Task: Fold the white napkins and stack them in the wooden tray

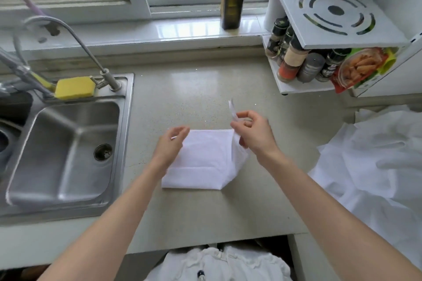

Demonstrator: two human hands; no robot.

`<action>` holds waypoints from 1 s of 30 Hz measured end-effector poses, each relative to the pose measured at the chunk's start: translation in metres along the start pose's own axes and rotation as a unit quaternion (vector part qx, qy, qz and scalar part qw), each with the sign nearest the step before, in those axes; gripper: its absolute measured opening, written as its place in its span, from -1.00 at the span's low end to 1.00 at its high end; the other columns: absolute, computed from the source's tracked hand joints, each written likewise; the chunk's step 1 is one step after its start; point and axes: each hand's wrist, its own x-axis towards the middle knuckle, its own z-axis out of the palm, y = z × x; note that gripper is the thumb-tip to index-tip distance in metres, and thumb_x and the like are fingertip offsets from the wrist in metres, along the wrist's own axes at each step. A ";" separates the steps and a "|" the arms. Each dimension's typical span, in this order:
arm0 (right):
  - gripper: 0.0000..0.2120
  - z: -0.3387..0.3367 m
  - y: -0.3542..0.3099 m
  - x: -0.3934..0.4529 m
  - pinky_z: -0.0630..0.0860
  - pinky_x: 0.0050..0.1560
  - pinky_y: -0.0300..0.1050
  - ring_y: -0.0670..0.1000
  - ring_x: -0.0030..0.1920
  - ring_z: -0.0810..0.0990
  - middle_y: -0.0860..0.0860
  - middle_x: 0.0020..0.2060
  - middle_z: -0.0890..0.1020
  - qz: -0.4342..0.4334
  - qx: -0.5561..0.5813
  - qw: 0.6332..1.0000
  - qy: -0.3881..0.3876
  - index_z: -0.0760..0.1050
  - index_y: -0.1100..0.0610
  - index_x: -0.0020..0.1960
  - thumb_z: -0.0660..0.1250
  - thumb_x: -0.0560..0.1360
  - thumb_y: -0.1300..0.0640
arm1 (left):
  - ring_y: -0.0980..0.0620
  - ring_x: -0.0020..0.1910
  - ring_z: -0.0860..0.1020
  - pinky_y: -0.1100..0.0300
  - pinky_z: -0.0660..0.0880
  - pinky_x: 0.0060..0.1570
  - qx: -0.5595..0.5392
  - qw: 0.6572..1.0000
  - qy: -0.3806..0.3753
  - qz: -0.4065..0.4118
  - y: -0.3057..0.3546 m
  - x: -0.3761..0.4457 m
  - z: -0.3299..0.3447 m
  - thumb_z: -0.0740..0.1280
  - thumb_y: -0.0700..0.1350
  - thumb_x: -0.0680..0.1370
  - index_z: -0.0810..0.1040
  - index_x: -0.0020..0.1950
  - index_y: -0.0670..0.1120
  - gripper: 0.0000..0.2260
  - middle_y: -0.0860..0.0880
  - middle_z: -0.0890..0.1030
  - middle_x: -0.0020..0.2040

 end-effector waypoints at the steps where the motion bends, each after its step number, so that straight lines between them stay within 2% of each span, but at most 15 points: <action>1: -0.86 0.015 -0.001 0.000 0.43 -0.44 -0.25 -0.11 -0.54 0.42 -0.05 -0.50 0.46 0.002 -0.011 1.000 -0.021 0.48 0.15 0.01 0.33 0.49 0.30 | -0.07 0.18 0.52 0.03 0.46 0.23 -0.099 0.993 -0.005 -0.067 -0.002 -0.002 -0.009 0.23 0.14 0.58 0.52 0.14 -0.11 -0.65 -0.13 0.55 0.20; 3: -0.79 0.050 0.004 0.000 0.57 -0.26 -0.11 -0.10 -0.48 0.50 -0.05 -0.48 0.47 -0.001 -0.046 0.998 -0.048 0.47 0.18 0.09 0.32 0.47 0.32 | -0.13 0.08 0.56 0.01 0.48 0.15 -0.147 0.977 -0.027 -0.150 -0.009 -0.009 -0.024 0.10 0.19 0.62 0.53 0.09 -0.17 -0.55 -0.18 0.58 0.10; 5: -0.73 0.087 0.015 0.000 0.60 -0.08 0.01 -0.02 -0.36 0.59 -0.02 -0.41 0.50 -0.015 -0.102 0.992 -0.078 0.47 0.18 0.14 0.31 0.45 0.31 | -0.13 0.01 0.56 0.02 0.48 0.10 -0.147 0.970 -0.021 -0.190 -0.016 -0.015 -0.034 0.03 0.23 0.62 0.51 0.15 -0.21 -0.46 -0.18 0.58 0.05; 8: -0.68 0.126 0.033 -0.002 0.50 -0.12 -0.13 -0.02 -0.25 0.58 0.00 -0.29 0.57 -0.038 -0.217 0.969 -0.115 0.45 0.17 0.22 0.28 0.46 0.27 | -0.15 0.05 0.56 0.03 0.47 0.12 -0.192 0.960 -0.009 -0.205 -0.023 -0.018 -0.040 -0.02 0.26 0.62 0.48 0.23 -0.25 -0.38 -0.19 0.58 0.05; 12: -0.61 0.151 0.057 -0.005 0.51 0.00 -0.05 0.10 0.00 0.59 0.11 -0.02 0.64 -0.034 -0.293 0.946 -0.132 0.42 0.14 0.32 0.21 0.49 0.24 | -0.12 0.08 0.55 0.06 0.47 0.11 -0.204 0.957 -0.004 -0.206 -0.030 -0.015 -0.042 -0.04 0.27 0.61 0.47 0.25 -0.26 -0.36 -0.18 0.58 0.07; 16: -0.62 0.159 0.065 -0.007 0.49 -0.01 -0.08 0.09 -0.02 0.59 0.07 -0.07 0.63 -0.053 -0.304 0.942 -0.130 0.43 0.12 0.31 0.21 0.50 0.27 | -0.15 0.16 0.54 0.08 0.47 0.11 -0.229 0.951 0.003 -0.209 -0.037 -0.013 -0.043 -0.02 0.25 0.62 0.46 0.26 -0.29 -0.37 -0.24 0.55 0.18; 18: -0.65 0.161 0.065 -0.010 0.48 -0.05 -0.09 0.05 -0.10 0.58 0.00 -0.20 0.59 -0.078 -0.287 0.944 -0.146 0.44 0.11 0.28 0.22 0.51 0.27 | -0.13 0.13 0.55 0.11 0.48 0.07 -0.234 0.950 0.005 -0.207 -0.040 -0.012 -0.044 -0.01 0.21 0.64 0.46 0.23 -0.29 -0.41 -0.21 0.57 0.11; 20: -0.65 0.162 0.064 -0.012 0.48 -0.09 -0.10 0.01 -0.17 0.55 -0.07 -0.26 0.54 -0.096 -0.282 0.938 -0.175 0.43 0.09 0.27 0.24 0.50 0.26 | -0.10 0.01 0.60 0.11 0.53 -0.02 -0.236 0.950 0.008 -0.206 -0.044 -0.011 -0.043 0.02 0.14 0.66 0.49 0.14 -0.27 -0.50 -0.18 0.61 0.00; 23: -0.61 0.158 0.065 -0.013 0.48 -0.10 -0.11 0.01 -0.16 0.56 -0.07 -0.24 0.55 -0.101 -0.285 0.930 -0.208 0.41 0.08 0.29 0.27 0.47 0.26 | -0.08 -0.09 0.63 0.12 0.57 -0.10 -0.222 0.954 0.016 -0.203 -0.050 -0.011 -0.041 0.10 -0.02 0.67 0.54 0.03 -0.24 -0.66 -0.19 0.64 -0.08; 25: -0.61 0.152 0.063 -0.012 0.50 -0.04 -0.11 0.00 -0.12 0.58 -0.06 -0.20 0.58 -0.089 -0.265 0.935 -0.218 0.41 0.09 0.29 0.27 0.48 0.25 | -0.07 -0.17 0.59 0.17 0.54 -0.20 -0.194 0.962 0.022 -0.193 -0.054 -0.011 -0.040 0.19 -0.12 0.61 0.54 -0.01 -0.21 -0.80 -0.18 0.60 -0.11; 27: -0.66 0.142 0.063 -0.013 0.50 0.07 -0.08 -0.03 -0.05 0.58 -0.06 -0.14 0.60 -0.093 -0.239 0.944 -0.209 0.42 0.09 0.27 0.27 0.51 0.23 | -0.10 -0.11 0.58 0.10 0.53 -0.14 -0.148 0.973 0.026 -0.178 -0.056 -0.011 -0.038 0.25 -0.18 0.59 0.51 0.02 -0.17 -0.91 -0.18 0.57 -0.06; 30: -0.74 0.116 0.067 -0.019 0.49 0.09 -0.11 -0.08 0.03 0.55 -0.07 -0.03 0.59 -0.179 -0.249 0.940 -0.151 0.46 0.11 0.20 0.30 0.51 0.19 | -0.09 0.00 0.61 0.08 0.55 0.00 -0.029 0.987 0.074 -0.140 -0.057 -0.009 -0.034 0.31 -0.26 0.53 0.56 0.12 -0.19 -0.82 -0.14 0.63 0.02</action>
